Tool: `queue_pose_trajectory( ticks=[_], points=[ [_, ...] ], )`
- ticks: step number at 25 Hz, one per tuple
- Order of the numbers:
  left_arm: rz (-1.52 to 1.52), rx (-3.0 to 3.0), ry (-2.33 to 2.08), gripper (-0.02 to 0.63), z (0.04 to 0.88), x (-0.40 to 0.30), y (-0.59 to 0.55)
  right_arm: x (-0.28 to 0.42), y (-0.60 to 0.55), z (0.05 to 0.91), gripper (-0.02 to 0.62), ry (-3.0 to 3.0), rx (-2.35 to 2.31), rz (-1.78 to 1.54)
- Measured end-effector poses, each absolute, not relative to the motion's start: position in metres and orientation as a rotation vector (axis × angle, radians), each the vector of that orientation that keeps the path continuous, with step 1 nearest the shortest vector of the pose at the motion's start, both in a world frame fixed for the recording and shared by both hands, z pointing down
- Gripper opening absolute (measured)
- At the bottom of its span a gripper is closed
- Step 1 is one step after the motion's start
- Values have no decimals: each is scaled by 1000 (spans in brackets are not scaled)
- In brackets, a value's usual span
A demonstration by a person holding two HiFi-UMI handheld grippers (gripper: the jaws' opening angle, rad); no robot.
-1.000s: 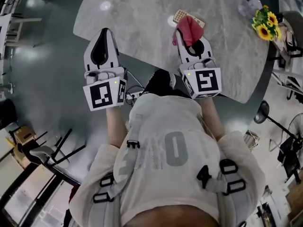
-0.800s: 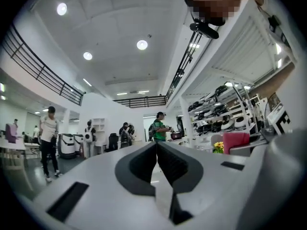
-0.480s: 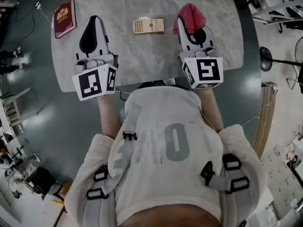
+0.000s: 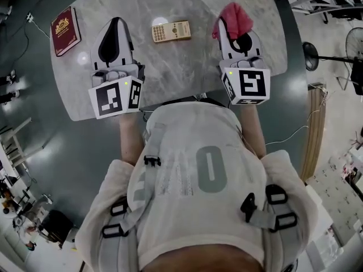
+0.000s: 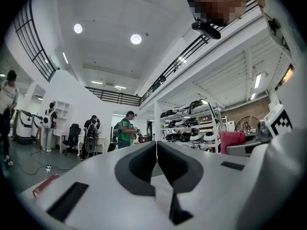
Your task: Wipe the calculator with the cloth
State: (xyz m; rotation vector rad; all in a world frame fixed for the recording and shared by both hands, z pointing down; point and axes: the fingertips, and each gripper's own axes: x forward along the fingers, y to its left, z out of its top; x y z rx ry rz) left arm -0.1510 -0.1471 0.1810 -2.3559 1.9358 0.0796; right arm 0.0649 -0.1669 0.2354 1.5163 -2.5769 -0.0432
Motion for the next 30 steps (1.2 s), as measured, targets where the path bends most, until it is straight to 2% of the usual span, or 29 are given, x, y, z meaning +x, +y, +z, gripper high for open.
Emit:
queue_pose_trajectory(
  ticks=[5, 6, 8, 11, 14, 18, 22, 30],
  points=[
    [172, -2418, 1871, 25, 177, -153, -137, 60, -162, 242, 55, -2572, 1508, -29],
    [196, -2493, 1801, 49, 178, -147, -138, 59, -162, 243, 55, -2574, 1501, -28],
    [168, -2639, 1650, 471, 184, -133, -140, 55, -160, 245, 55, -2581, 1486, -30],
    [65, -2673, 1580, 502, 190, -126, -138, 51, -156, 244, 55, -2587, 1477, -36],
    [54, -2681, 1562, 502, 188, -127, -134, 50, -156, 242, 55, -2593, 1474, -38],
    [-150, -2704, 1478, 501, 201, -121, -136, 49, -156, 243, 55, -2591, 1472, -37],
    [-209, -2806, 1381, 500, 210, -119, -146, 46, -155, 247, 55, -2592, 1455, -24],
    [-897, -2795, 846, 500, 309, -94, -166, 44, -151, 271, 55, -2553, 1410, 55]
  ],
)
